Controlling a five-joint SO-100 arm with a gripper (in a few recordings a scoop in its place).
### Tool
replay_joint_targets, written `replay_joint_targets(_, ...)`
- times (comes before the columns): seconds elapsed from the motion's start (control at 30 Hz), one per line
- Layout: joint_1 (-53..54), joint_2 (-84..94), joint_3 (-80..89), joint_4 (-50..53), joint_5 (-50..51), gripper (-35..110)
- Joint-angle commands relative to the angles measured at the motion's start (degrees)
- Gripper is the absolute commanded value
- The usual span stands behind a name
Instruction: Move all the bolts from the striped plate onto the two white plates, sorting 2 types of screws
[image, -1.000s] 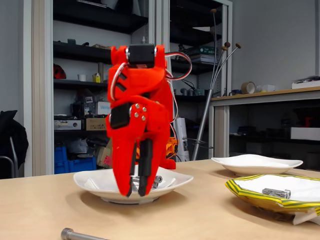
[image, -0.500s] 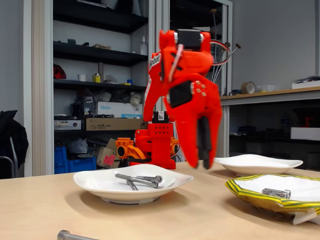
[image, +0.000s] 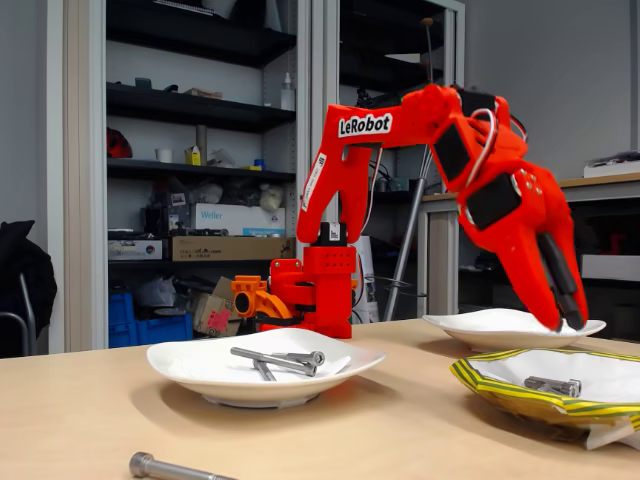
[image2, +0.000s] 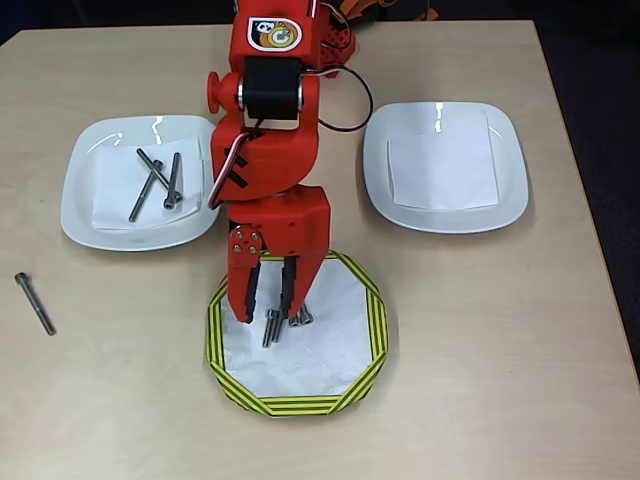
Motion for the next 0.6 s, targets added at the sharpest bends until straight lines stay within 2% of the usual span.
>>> replay_joint_targets(0.0,-0.4,1.9,1.4,-2.0,4.9,15)
replay_joint_targets(0.27,0.8,-0.1,2.3,-2.7,7.8,15)
replay_joint_targets(0.57,0.3,-5.4,4.7,-9.8,10.1,16)
